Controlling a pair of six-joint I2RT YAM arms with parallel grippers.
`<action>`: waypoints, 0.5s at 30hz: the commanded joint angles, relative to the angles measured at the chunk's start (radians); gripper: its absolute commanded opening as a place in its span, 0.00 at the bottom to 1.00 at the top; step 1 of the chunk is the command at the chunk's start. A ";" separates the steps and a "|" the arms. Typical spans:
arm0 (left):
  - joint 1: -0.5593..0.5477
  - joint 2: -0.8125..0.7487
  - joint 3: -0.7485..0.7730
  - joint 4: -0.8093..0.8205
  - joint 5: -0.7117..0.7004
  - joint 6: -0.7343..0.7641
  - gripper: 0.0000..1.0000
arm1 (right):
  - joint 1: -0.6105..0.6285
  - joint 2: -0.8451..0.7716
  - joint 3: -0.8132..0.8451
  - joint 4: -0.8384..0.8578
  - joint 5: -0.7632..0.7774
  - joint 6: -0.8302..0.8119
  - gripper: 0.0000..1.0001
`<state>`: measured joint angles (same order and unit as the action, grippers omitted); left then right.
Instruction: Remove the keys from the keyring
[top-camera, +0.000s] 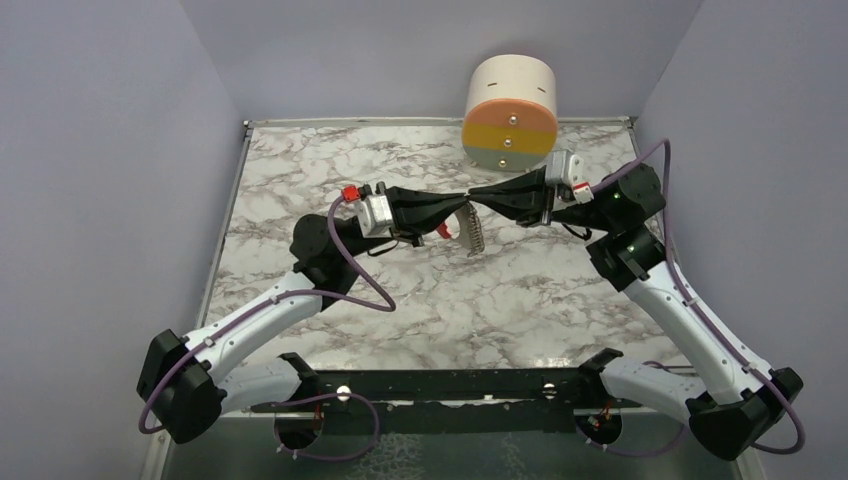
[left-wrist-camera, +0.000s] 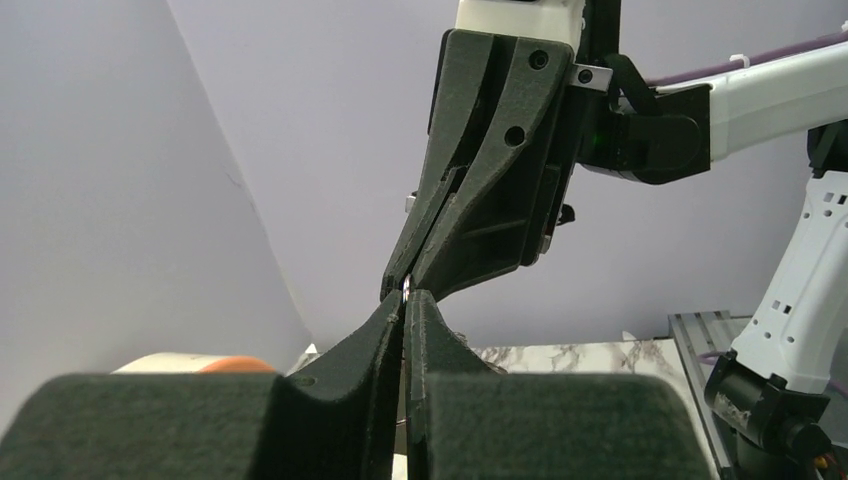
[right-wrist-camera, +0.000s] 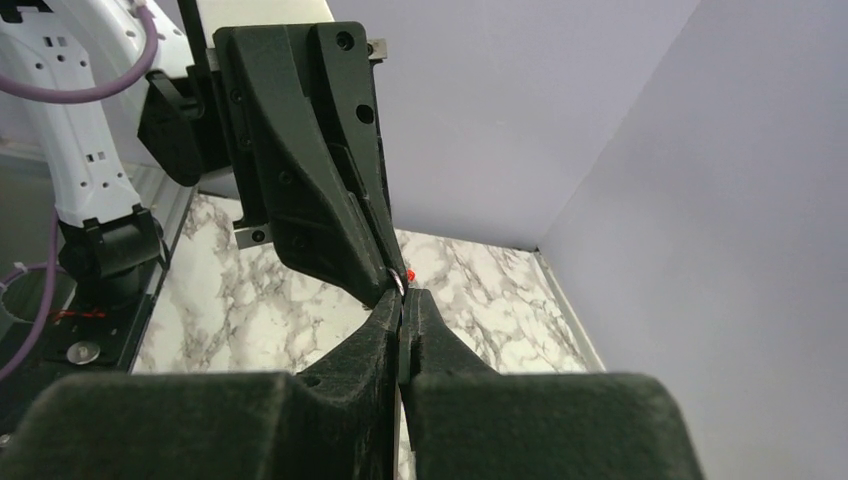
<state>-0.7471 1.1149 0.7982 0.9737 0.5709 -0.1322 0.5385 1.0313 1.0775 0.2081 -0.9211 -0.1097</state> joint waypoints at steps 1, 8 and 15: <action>-0.010 0.019 0.077 -0.173 0.029 0.058 0.10 | 0.018 0.000 0.048 -0.121 -0.007 -0.061 0.01; -0.009 -0.002 0.118 -0.303 0.002 0.124 0.23 | 0.020 0.000 0.054 -0.152 0.008 -0.078 0.01; -0.009 -0.024 0.130 -0.377 -0.031 0.182 0.27 | 0.023 0.012 0.075 -0.191 0.019 -0.101 0.01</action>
<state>-0.7486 1.1107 0.9039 0.6754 0.5781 -0.0124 0.5381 1.0355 1.1118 0.0605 -0.8791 -0.1959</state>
